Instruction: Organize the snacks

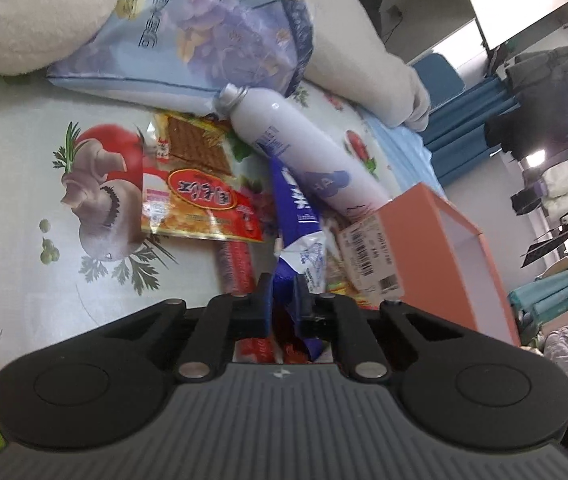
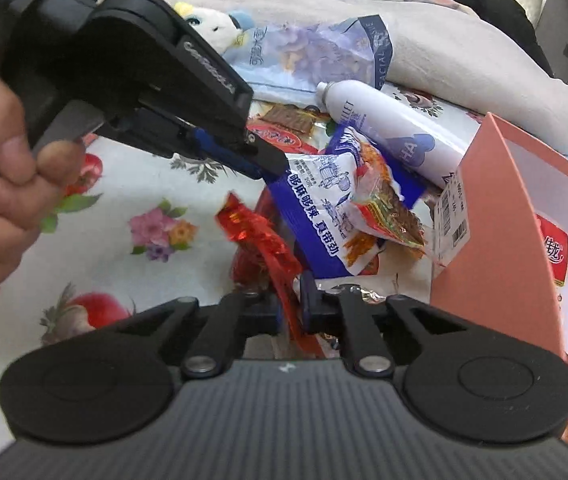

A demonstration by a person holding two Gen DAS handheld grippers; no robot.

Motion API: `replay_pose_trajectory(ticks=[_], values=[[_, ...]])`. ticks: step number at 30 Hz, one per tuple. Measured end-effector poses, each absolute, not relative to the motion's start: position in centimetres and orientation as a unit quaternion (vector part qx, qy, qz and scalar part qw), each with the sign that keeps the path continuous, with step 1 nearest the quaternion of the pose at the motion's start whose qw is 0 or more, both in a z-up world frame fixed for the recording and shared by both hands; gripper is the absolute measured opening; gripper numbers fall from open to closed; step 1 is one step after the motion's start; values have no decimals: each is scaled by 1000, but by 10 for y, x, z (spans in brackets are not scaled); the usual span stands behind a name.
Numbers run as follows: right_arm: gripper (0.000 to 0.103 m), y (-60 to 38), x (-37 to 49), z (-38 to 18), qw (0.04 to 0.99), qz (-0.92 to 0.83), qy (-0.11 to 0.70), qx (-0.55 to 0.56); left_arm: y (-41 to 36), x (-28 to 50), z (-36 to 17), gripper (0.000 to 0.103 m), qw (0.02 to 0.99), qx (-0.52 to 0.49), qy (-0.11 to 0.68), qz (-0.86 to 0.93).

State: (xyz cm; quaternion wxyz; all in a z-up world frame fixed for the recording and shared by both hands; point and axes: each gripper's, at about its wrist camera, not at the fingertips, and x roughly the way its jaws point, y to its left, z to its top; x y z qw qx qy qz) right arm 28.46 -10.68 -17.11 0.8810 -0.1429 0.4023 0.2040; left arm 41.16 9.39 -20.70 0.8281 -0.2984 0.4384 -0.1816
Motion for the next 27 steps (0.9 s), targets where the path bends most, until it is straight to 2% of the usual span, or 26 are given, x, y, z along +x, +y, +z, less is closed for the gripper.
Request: replay_pose_trajectory(ticks=[8, 15, 27], values=[[4, -115, 254, -158, 883, 218, 395, -130, 99, 366, -178, 4, 842, -303, 412, -171], [4, -118, 215, -149, 883, 235, 387, -121, 105, 314, -159, 3, 853, -309, 388, -159], [4, -127, 165, -152, 884, 239, 386, -114, 140, 216, -164, 3, 838, -385, 372, -108]])
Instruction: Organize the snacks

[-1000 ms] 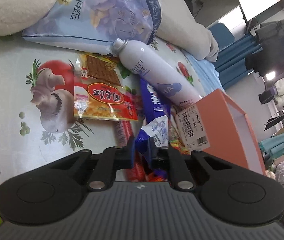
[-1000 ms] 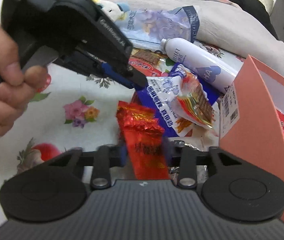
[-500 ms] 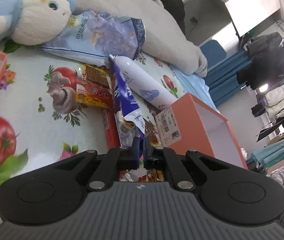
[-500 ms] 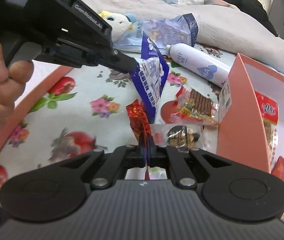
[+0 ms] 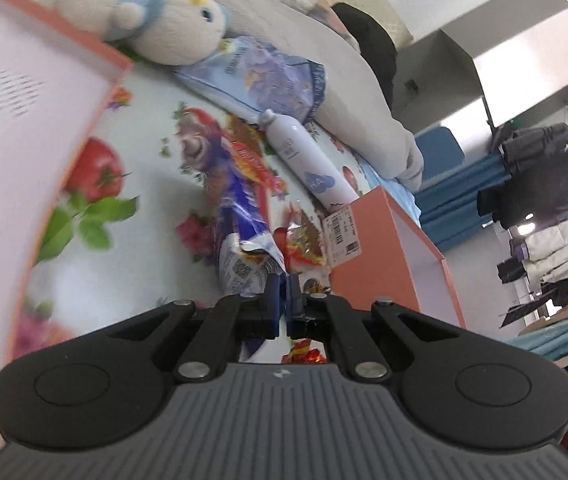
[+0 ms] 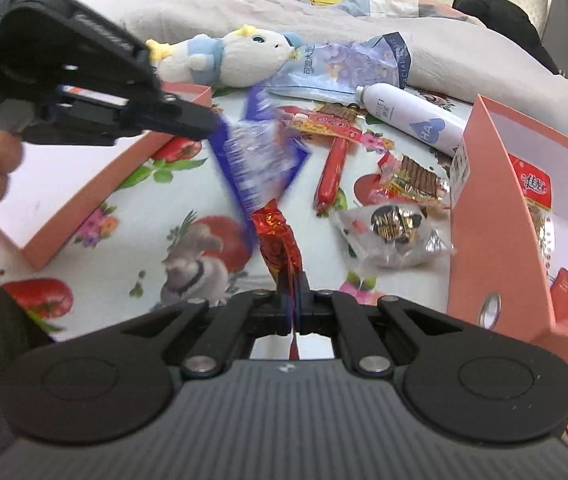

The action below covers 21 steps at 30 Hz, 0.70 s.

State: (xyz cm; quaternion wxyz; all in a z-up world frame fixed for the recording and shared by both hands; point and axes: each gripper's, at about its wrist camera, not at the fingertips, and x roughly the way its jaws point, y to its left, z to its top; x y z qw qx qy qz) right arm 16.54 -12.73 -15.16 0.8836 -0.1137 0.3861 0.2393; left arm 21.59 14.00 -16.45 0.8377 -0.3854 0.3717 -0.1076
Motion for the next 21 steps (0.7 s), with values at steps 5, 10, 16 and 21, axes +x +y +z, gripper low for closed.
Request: replay_pose_trajectory(ticks=[5, 10, 16, 21], values=[[4, -132, 154, -156, 886, 219, 386, -132, 149, 176, -167, 3, 831, -400, 374, -98], [4, -139, 152, -159, 893, 189, 379, -150, 153, 143, -168, 3, 821, -409, 386, -100], [7, -145, 158, -168, 886, 182, 406, -128, 151, 118, -170, 5, 820, -389, 412, -84], [20, -145, 157, -167, 880, 195, 419, -114, 148, 113, -168, 75, 824, -366, 429, -51]])
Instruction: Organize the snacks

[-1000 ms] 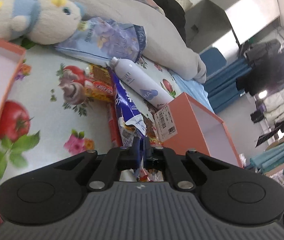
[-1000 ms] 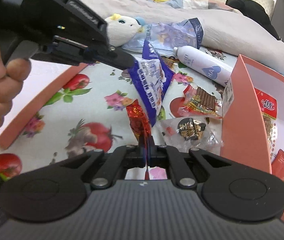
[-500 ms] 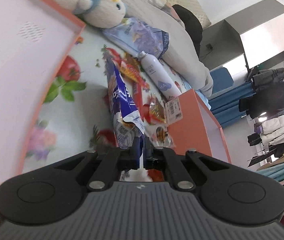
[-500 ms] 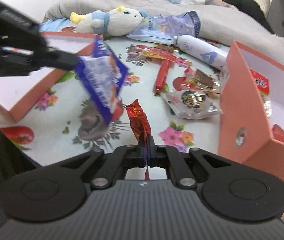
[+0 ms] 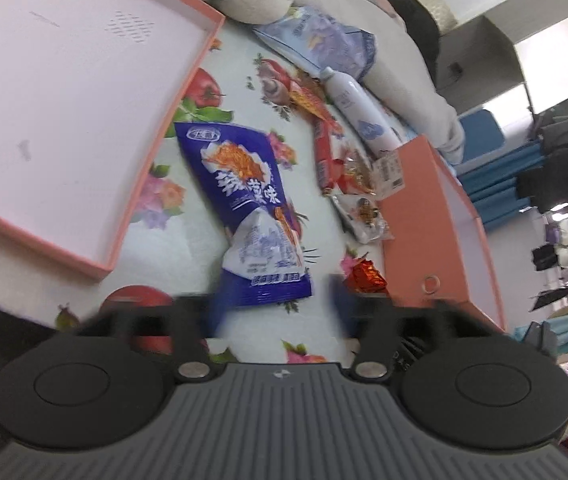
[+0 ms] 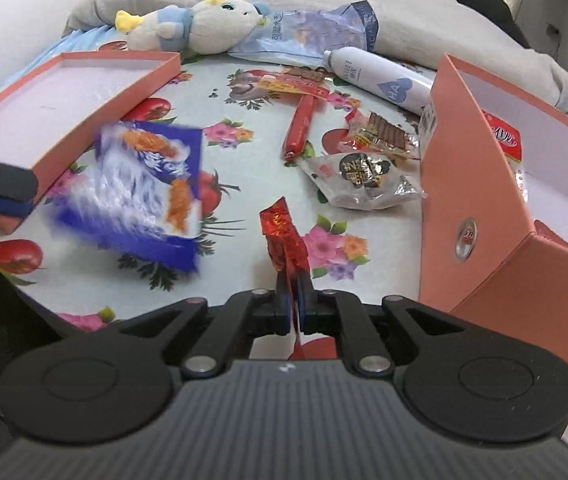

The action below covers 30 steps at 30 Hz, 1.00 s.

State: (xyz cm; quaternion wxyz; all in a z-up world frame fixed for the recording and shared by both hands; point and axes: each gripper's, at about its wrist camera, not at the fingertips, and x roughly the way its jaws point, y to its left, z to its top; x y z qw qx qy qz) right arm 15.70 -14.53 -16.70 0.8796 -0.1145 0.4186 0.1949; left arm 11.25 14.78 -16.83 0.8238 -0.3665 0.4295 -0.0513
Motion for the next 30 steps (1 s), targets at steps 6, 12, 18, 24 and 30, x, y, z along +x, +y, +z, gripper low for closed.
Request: replay_pose_trajectory(ticks=[6, 12, 18, 24, 30], values=[[72, -156, 154, -164, 882, 212, 413, -85, 135, 124, -165, 86, 834, -342, 433, -31], [72, -164, 160, -170, 884, 222, 406, -68, 116, 156, -171, 92, 838, -320, 443, -3], [72, -166, 175, -178, 879, 245, 402, -81, 105, 181, -184, 92, 832, -305, 462, 22], [71, -161, 183, -186, 871, 272, 397, -102, 96, 195, -196, 92, 837, -275, 471, 40], [61, -161, 184, -193, 870, 273, 401, -88, 90, 200, -203, 92, 844, -260, 466, 51]])
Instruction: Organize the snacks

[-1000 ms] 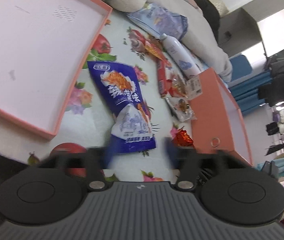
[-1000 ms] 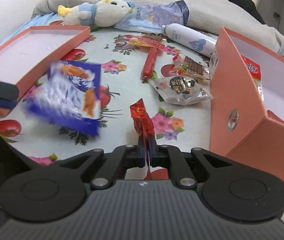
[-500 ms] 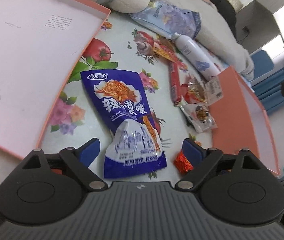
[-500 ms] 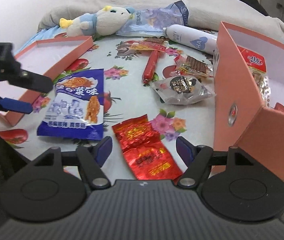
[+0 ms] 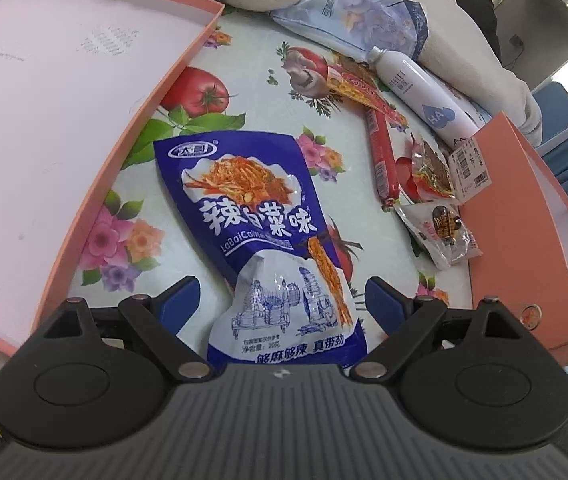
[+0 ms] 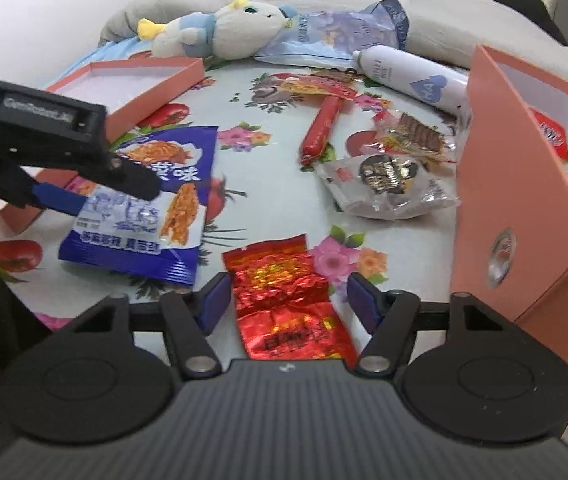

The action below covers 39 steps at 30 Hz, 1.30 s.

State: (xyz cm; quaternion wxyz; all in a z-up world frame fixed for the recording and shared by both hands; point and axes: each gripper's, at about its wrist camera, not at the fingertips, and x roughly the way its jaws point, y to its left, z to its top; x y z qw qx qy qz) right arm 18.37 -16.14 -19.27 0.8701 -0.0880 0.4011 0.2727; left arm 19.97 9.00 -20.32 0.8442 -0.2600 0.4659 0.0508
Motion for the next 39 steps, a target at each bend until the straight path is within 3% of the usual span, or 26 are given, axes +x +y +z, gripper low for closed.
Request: replay_pose_trajectory(ticks=[9, 15, 18, 20, 29, 39], values=[[55, -160, 184, -191, 878, 245, 402, -90, 77, 201, -204, 89, 851, -239, 463, 62], [55, -168, 178, -192, 882, 216, 415, -67, 71, 199, -205, 78, 856, -240, 454, 63], [55, -170, 175, -192, 883, 206, 419, -59, 73, 199, -206, 71, 858, -245, 446, 75], [55, -170, 173, -191, 883, 201, 422, -54, 73, 201, -206, 59, 859, -240, 444, 83], [55, -170, 175, -175, 878, 208, 429, -49, 77, 186, -200, 38, 866, -250, 426, 79], [55, -181, 184, -144, 879, 194, 435, -11, 77, 157, -180, 35, 865, -274, 414, 75]])
